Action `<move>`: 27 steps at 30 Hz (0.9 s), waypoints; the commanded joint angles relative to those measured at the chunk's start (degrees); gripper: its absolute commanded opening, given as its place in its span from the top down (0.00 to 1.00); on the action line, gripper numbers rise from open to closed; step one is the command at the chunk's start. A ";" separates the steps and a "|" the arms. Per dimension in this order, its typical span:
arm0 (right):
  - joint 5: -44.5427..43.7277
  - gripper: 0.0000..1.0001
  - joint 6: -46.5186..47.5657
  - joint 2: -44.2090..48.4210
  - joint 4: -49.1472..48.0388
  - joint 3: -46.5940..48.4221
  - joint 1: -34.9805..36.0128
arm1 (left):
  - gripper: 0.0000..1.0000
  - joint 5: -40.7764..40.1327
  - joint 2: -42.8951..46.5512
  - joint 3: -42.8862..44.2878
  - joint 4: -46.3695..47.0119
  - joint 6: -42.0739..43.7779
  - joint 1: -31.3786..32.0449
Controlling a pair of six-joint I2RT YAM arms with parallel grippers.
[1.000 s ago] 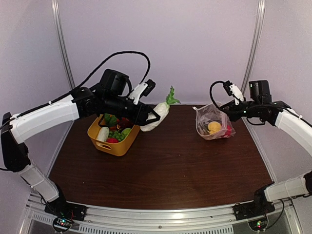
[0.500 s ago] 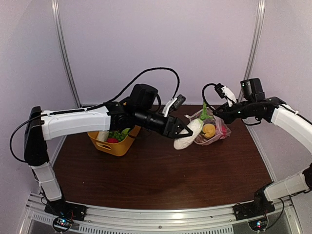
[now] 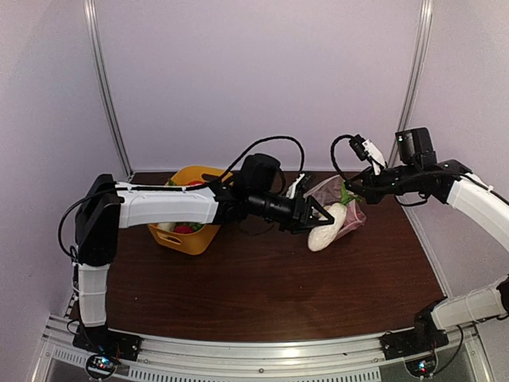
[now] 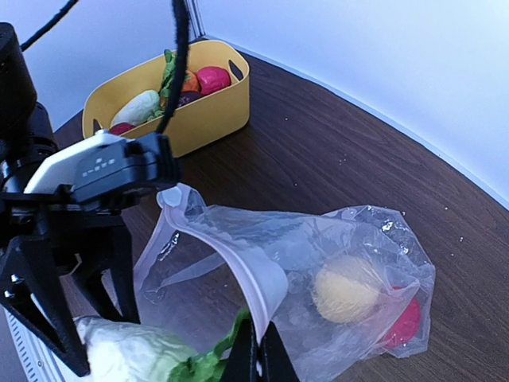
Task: Place the food in the zip-top bag and seal the zipper
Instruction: Place the fake vegetable in the zipper food storage bag.
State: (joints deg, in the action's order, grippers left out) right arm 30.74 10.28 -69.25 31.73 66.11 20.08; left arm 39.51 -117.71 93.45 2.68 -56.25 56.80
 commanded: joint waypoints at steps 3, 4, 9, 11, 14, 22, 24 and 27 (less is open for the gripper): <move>4.52 1.00 1.87 4.23 0.16 -3.32 1.46 | 0.77 -3.63 -2.74 -5.97 26.11 -26.52 -1.16; 4.39 1.00 2.07 4.85 0.03 -3.84 1.64 | 0.78 -4.80 -2.89 -7.93 30.16 -29.79 -1.26; 5.31 1.00 1.47 6.94 -0.48 -5.71 1.84 | 0.78 -11.20 -4.01 -10.26 34.26 -34.81 -1.54; 5.90 1.00 1.31 7.12 -0.67 -6.25 1.87 | 0.78 -11.71 -5.45 -8.55 36.39 -36.41 -1.57; 6.97 1.00 1.27 6.63 -0.81 -6.75 1.96 | 0.77 -14.25 -7.14 -6.07 36.73 -38.53 -1.43; 10.51 1.00 1.07 5.52 -0.14 -5.95 2.40 | 0.75 -15.59 -13.15 2.70 32.97 -41.30 -1.31; 11.05 1.00 1.29 5.21 0.02 -6.13 2.51 | 0.68 -15.25 -14.29 4.84 31.13 -40.74 -1.02; 11.10 1.00 1.32 5.18 -0.22 -6.52 2.60 | 0.52 -15.03 -14.65 6.66 27.38 -38.64 -0.79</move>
State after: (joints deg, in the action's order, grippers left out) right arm 38.85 11.60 -63.92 31.94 60.18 22.00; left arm 25.41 -130.82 97.12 33.23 -96.14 55.88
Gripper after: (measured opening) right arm 0.003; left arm 0.470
